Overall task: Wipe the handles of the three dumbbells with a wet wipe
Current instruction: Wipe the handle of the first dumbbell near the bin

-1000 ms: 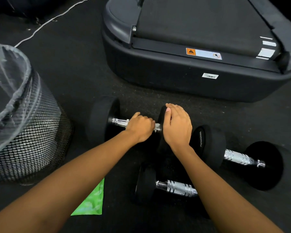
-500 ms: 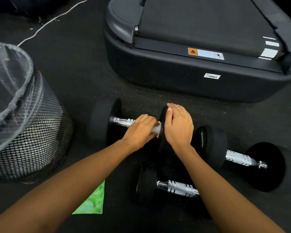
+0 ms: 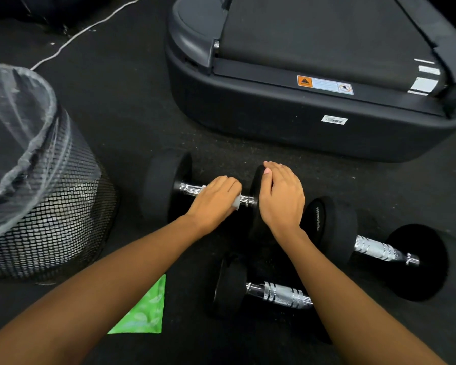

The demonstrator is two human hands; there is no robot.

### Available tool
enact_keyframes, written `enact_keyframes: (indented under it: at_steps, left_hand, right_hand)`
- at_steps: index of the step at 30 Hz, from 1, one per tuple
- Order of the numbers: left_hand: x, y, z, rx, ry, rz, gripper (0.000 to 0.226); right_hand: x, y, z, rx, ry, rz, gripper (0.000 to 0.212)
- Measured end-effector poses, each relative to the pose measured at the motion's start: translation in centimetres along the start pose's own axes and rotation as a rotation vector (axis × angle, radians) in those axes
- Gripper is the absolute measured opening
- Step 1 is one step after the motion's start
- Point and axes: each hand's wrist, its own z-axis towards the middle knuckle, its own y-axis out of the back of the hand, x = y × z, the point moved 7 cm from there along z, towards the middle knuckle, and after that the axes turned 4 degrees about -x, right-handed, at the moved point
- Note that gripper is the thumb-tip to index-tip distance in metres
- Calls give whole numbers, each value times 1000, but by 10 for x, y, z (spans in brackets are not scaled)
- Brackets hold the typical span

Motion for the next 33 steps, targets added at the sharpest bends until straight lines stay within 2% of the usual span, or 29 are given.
enact_keyframes:
  at_steps: [4,13,20,26,33]
  left_hand:
    - [-9,-5,5,35,-16,-56,20]
    - [23,-3,-10,107,-68,3,43]
    - [17,-19,10,339,107,-54,41]
    - [13,-19,7,317,55,-91,39]
    - [24,-24,20,452,324,-57,46]
  right_hand:
    - [0,1,0,-5,1,-3,41]
    - [-1,0,-1,6,-8,2,42]
    - [-1,0,1,12,-13,-3,41]
    - [-1,1,-1,-2,-8,10,40]
    - [-1,1,0,3,-4,5,42]
